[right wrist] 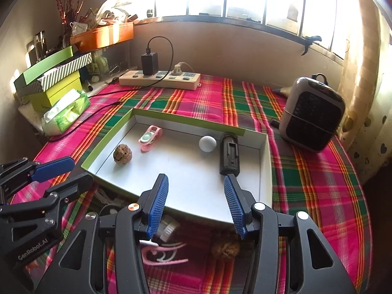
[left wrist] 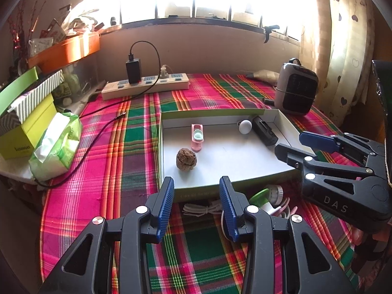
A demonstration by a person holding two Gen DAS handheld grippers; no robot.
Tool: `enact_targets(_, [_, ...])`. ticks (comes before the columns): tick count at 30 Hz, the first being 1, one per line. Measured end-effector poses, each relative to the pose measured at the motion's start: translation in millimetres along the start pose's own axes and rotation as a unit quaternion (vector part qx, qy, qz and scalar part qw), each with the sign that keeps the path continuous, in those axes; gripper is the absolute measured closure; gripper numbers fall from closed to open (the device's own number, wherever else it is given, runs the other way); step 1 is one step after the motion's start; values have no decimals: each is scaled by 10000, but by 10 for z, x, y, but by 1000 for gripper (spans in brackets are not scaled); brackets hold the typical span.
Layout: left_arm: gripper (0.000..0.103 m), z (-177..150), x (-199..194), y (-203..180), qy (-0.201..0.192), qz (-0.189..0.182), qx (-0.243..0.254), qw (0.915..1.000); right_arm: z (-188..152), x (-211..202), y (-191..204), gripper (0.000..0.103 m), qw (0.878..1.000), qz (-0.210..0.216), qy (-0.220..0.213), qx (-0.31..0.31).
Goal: Organize objects
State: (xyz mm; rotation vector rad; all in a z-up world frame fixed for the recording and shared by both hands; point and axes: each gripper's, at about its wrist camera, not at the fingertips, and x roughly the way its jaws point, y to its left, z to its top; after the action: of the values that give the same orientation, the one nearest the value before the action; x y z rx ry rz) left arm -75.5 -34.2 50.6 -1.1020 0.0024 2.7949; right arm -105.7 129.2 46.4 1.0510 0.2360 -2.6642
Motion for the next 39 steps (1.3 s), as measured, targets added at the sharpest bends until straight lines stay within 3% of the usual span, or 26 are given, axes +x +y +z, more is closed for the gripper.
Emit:
enact_targets(13, [61, -264, 11, -28, 212, -457, -148, 9986, -305, -197, -166, 54, 9995, 11, -32, 325])
enact_targets(25, [59, -339, 134, -97, 453, -612, -142, 9970, -563, -303, -373, 54, 9979, -92, 16, 649])
enact_targets(27, [59, -337, 179, -112, 509, -606, -143, 9968, -592, -308, -423, 49, 9973, -117, 39, 723])
enact_targets(39, [59, -321, 306, -138, 674, -555, -166, 9960, -730, -152, -569, 46, 9950, -80, 390, 918])
